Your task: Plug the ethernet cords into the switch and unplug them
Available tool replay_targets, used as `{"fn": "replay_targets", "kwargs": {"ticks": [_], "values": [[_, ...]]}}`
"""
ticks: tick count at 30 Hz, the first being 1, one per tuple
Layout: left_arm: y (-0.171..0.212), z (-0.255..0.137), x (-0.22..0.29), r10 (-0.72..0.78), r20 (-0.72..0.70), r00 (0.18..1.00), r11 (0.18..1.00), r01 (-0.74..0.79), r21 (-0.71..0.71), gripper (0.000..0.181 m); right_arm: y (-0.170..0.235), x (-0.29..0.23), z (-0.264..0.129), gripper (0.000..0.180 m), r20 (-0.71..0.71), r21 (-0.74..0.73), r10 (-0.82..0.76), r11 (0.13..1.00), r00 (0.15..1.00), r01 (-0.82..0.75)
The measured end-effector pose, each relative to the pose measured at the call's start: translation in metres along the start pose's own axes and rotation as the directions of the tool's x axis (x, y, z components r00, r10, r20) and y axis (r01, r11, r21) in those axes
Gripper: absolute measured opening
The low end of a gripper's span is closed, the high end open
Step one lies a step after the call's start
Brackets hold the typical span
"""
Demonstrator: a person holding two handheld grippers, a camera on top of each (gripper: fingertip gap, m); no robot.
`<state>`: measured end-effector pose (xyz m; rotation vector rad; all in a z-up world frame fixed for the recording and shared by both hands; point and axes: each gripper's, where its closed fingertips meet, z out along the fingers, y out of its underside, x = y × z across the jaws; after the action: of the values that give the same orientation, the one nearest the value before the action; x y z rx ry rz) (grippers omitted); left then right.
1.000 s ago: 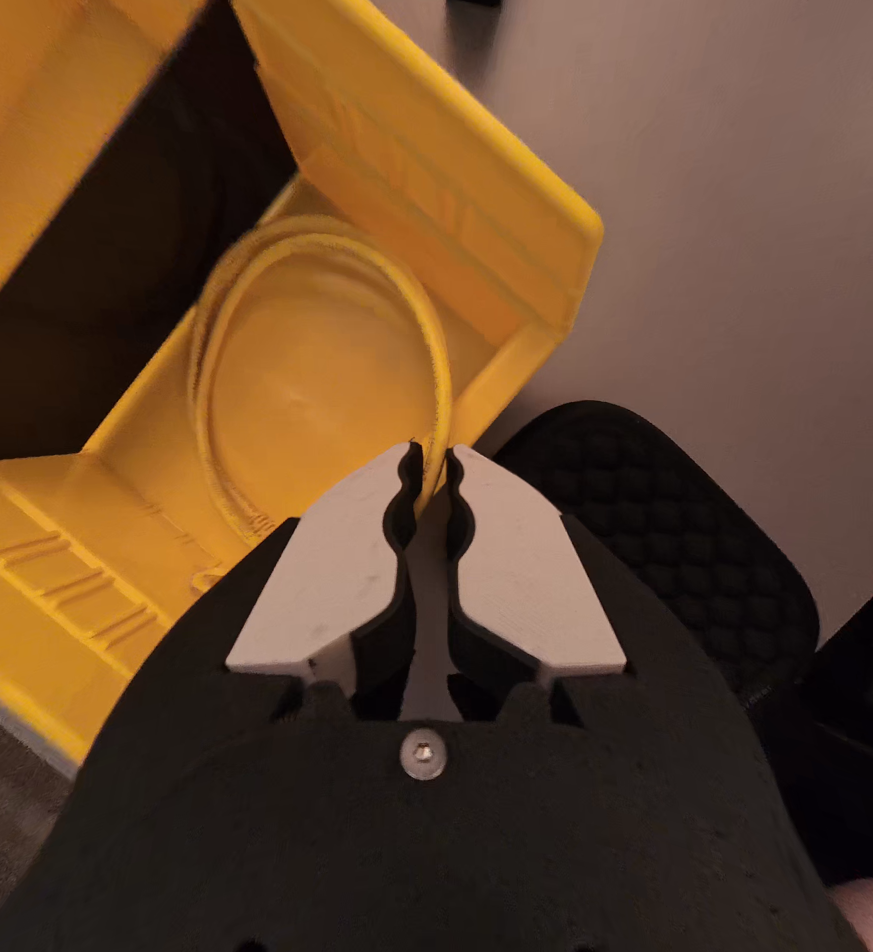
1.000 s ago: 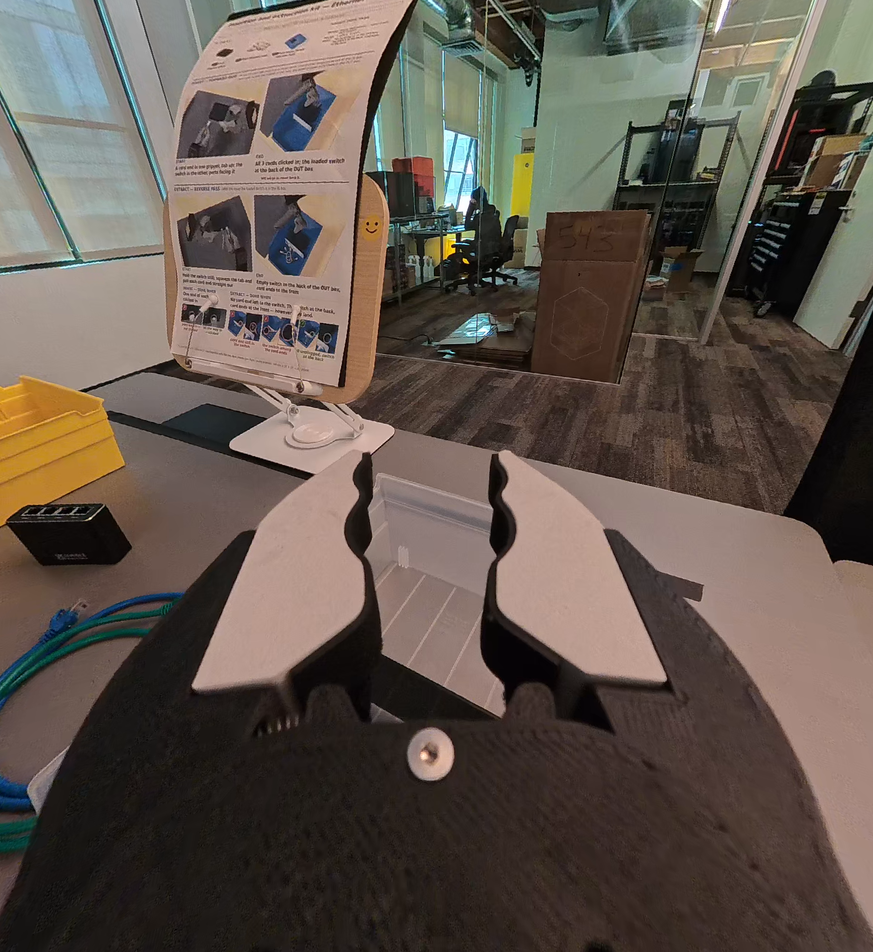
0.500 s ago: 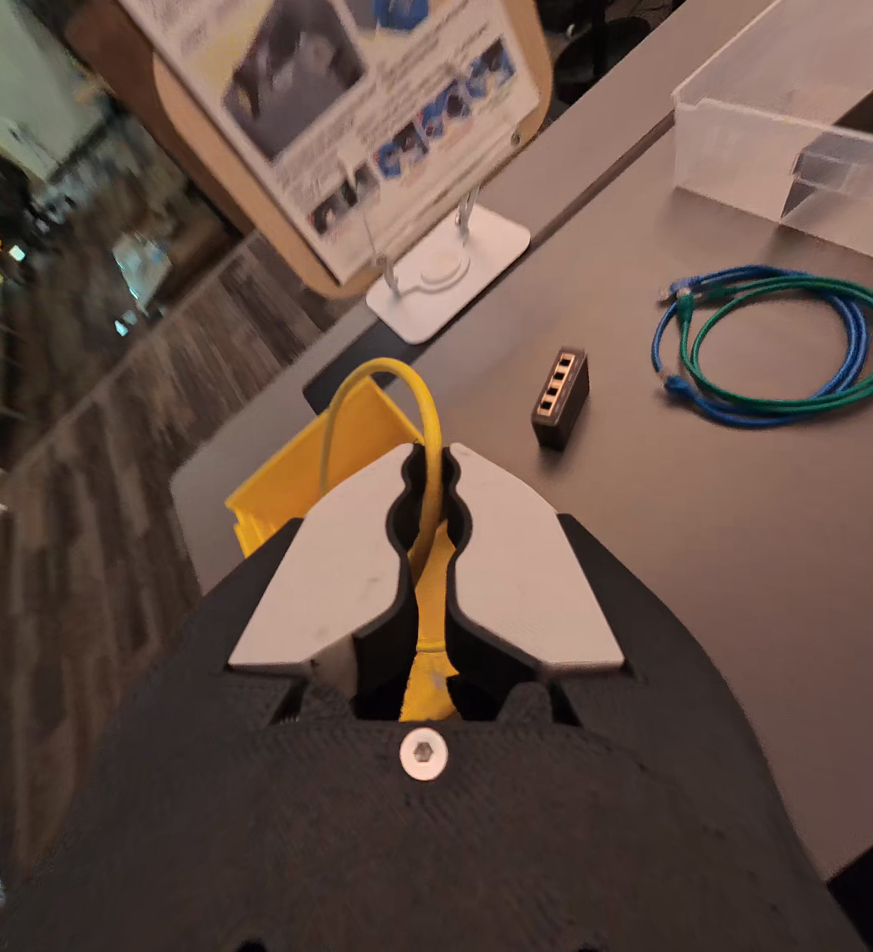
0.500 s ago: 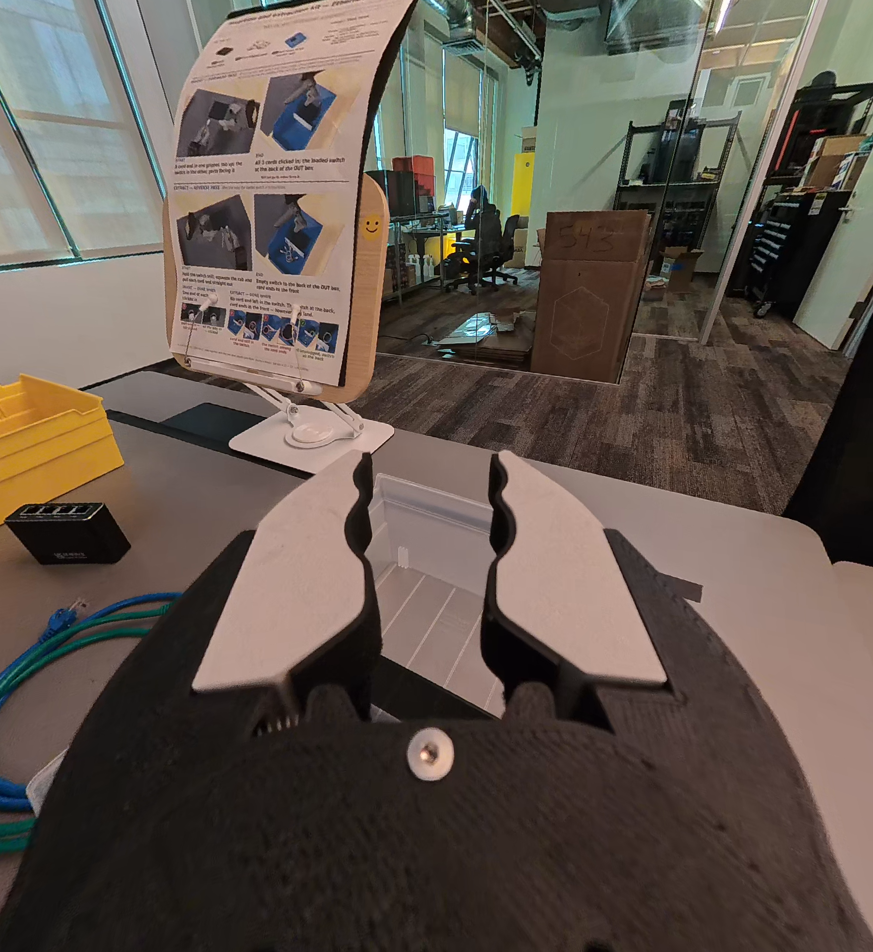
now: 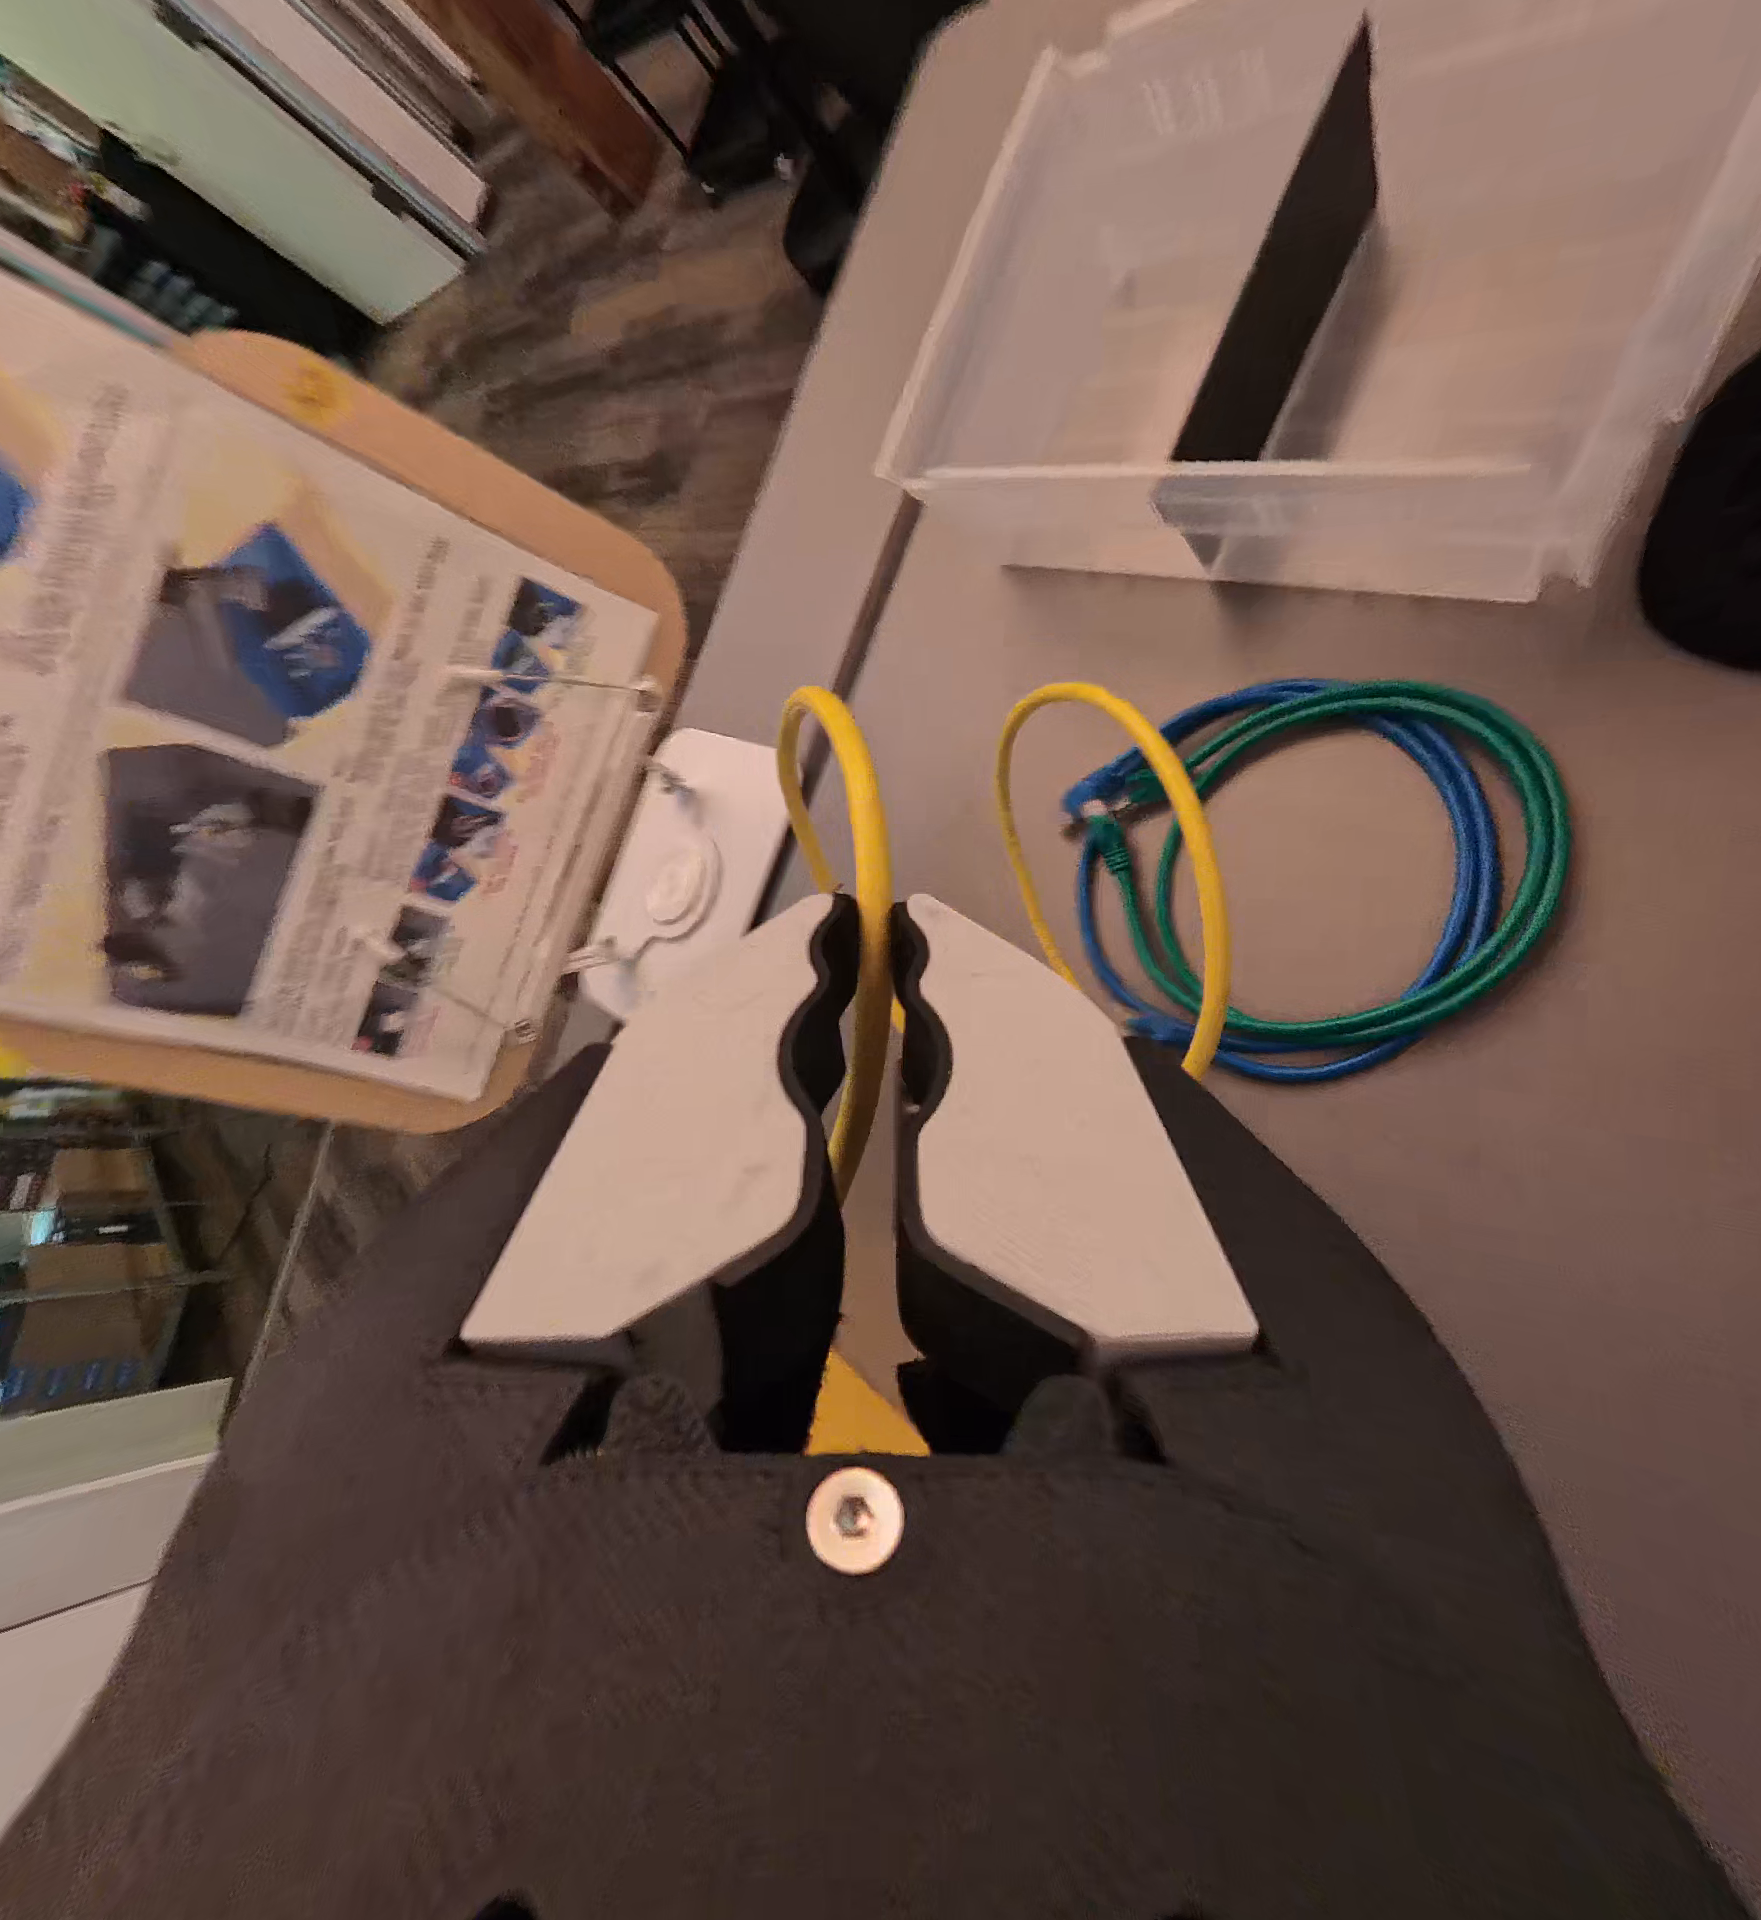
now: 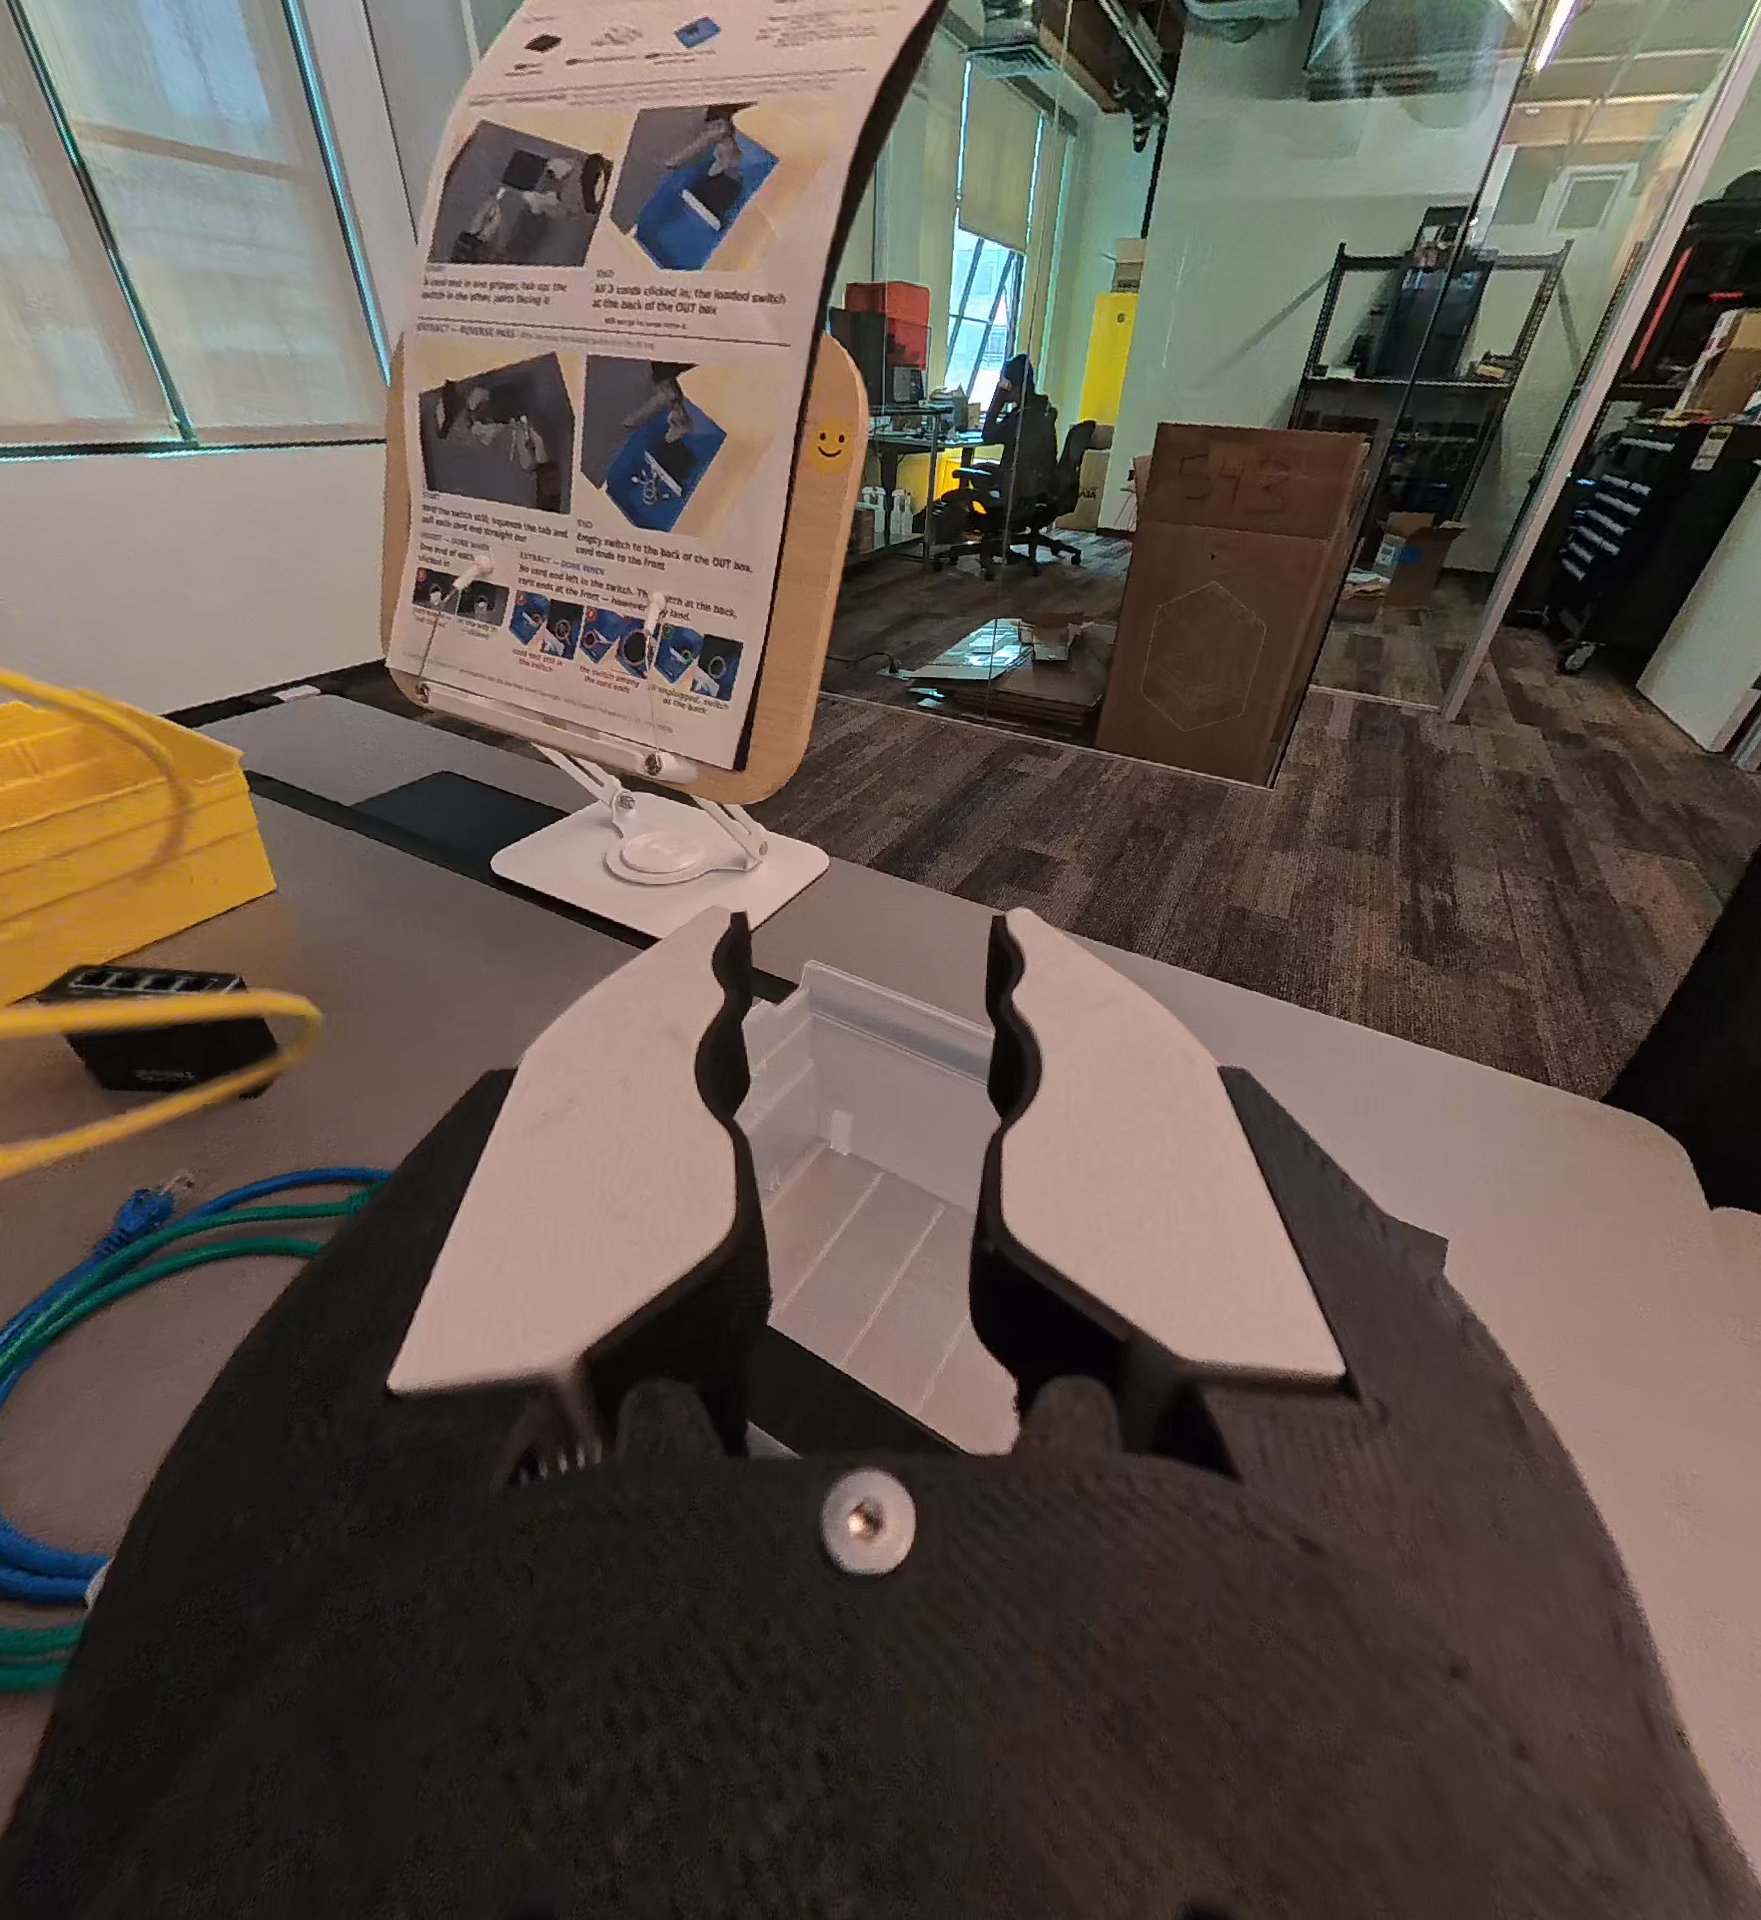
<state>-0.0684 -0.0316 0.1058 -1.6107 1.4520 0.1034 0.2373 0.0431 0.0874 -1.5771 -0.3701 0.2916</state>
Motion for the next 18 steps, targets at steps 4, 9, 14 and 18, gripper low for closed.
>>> {"fn": "replay_targets", "kwargs": {"ticks": [4, 9, 14, 18], "values": [[0.009, 0.054, 0.057, -0.065, -0.235, 0.970, 0.997, 0.055, -0.048, 0.006, -0.002, -0.009, 0.004, 0.043, 0.018, -0.011, -0.026, 1.000, 1.000, 0.026], [0.037, 0.089, 0.117, -0.097, -0.400, 0.912, 0.993, 0.059, -0.107, 0.011, -0.003, -0.019, 0.009, 0.044, 0.035, -0.033, -0.073, 0.997, 0.997, 0.074], [0.049, 0.089, 0.143, -0.209, -0.561, 0.801, 0.978, 0.167, -0.126, 0.037, -0.012, -0.031, 0.012, 0.044, 0.061, -0.009, -0.090, 0.996, 0.994, 0.091], [0.062, 0.074, 0.098, -0.302, -0.497, 0.814, 0.950, 0.298, -0.089, 0.047, -0.014, -0.037, 0.013, 0.044, 0.067, -0.017, -0.117, 0.993, 0.991, 0.119]]}}
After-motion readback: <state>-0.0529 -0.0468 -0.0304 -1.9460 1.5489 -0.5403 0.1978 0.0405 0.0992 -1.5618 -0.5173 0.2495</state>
